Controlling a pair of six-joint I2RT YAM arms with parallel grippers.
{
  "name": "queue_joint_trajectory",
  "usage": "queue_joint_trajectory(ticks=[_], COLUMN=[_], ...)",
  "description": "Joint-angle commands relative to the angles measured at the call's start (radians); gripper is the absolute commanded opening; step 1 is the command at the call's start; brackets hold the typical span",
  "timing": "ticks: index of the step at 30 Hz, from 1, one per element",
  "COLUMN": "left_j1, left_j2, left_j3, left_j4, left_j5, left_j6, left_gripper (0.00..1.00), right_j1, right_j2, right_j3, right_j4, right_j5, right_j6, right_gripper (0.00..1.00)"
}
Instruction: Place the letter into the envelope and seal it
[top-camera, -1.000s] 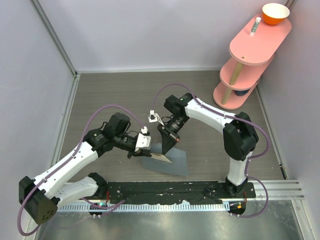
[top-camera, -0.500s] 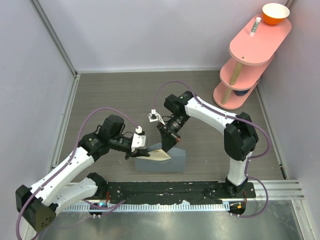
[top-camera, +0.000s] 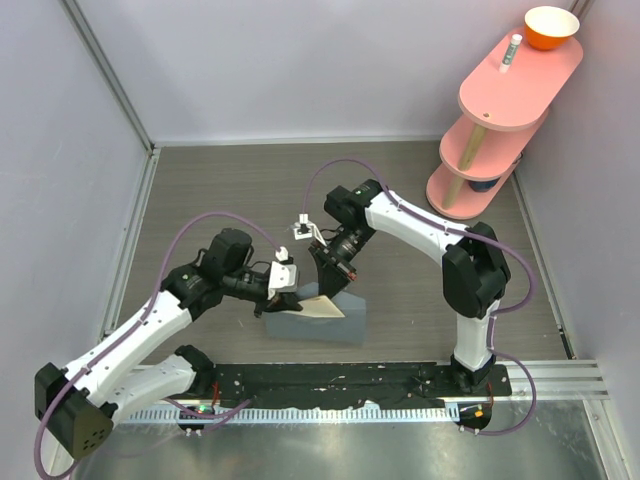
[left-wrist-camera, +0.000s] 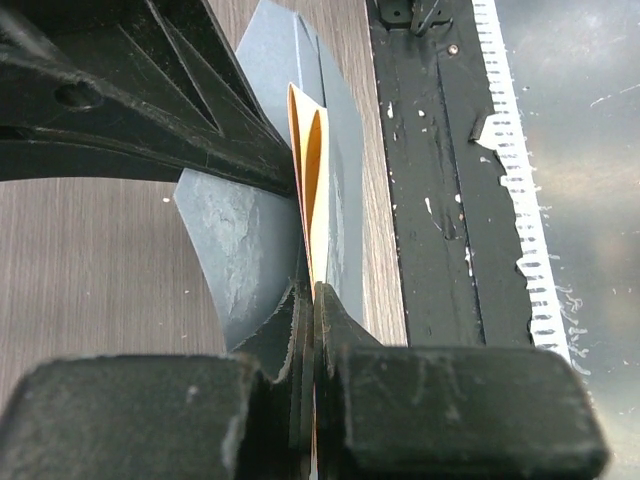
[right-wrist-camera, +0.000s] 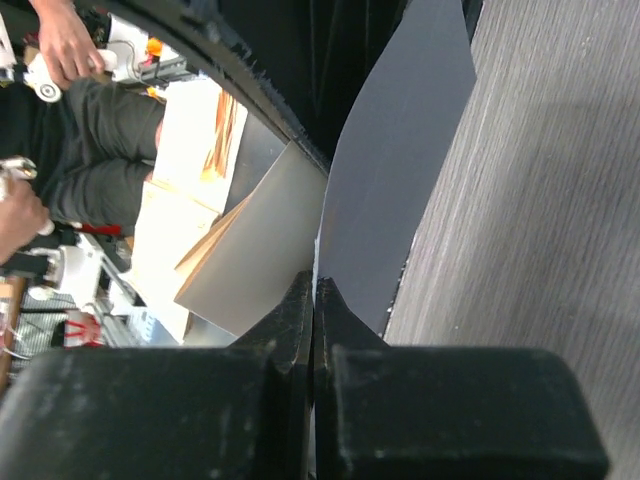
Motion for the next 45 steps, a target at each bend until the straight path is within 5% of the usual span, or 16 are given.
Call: queue_joint_trajectory(ticks=[1, 5, 26, 37, 41, 45], left_j1=[-0.042, -0.099, -0.355, -0.373, -0.372, -0.372], left_j2=[0.037, 0.068, 0.213, 0.238, 0.190, 0.175], left_j3=[0.057, 0.087, 0.127, 0.130, 0.146, 0.175], left_j4=[-0.034, -0.095, -0.162, -0.152, -0.163, -0.198], left_j5=[-0.093, -0.204, -0.512, -0.546, -0.543, -0.534], left_j6=[0.007, 0.034, 0.007, -0.024, -0.025, -0.019], left_gripper=[0.00, 0.00, 0.00, 0.01, 0.19, 0.26], right_j1=[0.016, 0.029, 0.041, 0.042, 0.041, 0.041], right_j2=[-0.019, -0.048, -0.030, -0.040, -0.046, -0.047], right_j3=[0.009, -0.037, -0.104, -0.135, -0.152, -0.164], right_j4=[0.087, 0.240, 0.364, 0.401, 0.398, 0.400], right_j5=[0.009, 0.100, 0.077, 0.070, 0.084, 0.089], right_j6=[0.189, 0.391, 0.530, 0.553, 0.536, 0.530], right_gripper=[0.01, 0.01, 0.01, 0.01, 0.01, 0.01])
